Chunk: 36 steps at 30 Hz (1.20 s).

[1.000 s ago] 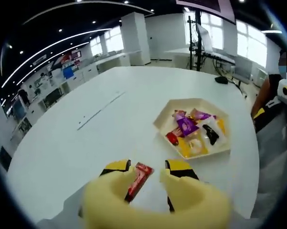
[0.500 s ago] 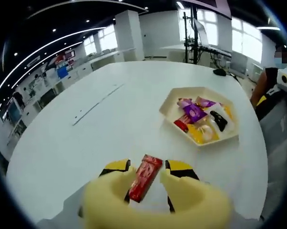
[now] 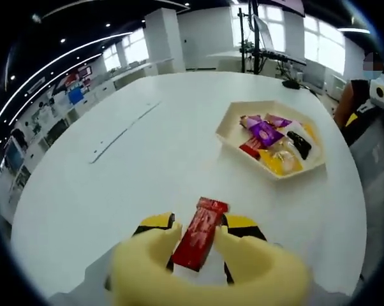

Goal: Place the target food into the container with the food tongs after gripping and lifting it, then release it inside without dropping or visibly crushing the food.

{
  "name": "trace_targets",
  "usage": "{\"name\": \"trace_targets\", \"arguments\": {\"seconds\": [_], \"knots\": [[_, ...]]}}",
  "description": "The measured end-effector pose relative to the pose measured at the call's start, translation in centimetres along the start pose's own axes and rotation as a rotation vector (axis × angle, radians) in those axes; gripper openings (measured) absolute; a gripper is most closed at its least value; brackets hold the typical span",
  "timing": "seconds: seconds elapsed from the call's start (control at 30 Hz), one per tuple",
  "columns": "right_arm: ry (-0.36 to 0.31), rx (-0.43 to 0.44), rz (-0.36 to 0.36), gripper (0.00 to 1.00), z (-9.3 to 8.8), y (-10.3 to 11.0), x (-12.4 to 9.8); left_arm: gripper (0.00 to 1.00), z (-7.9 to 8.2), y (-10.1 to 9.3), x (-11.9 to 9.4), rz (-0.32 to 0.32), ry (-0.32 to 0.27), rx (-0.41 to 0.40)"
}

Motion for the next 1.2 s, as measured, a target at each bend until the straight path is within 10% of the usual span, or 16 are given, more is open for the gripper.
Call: {"name": "trace_targets", "arguments": {"seconds": [1.2], "knots": [[0.006,0.006,-0.008,1.0,-0.08,-0.08,-0.02,0.21,-0.22,-0.12,0.26,-0.109,0.018,-0.114]]}}
Point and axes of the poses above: the point that each gripper's makers call its tool centre point, and the gripper's own axes: x roughly forward along the fingers, y roughly to its left, z roughly out of its top, the point moved 7 cm from there along -x, roughly backward along the fingers, and after that the axes turned 9 degrees about z, right-handed, at the moved point
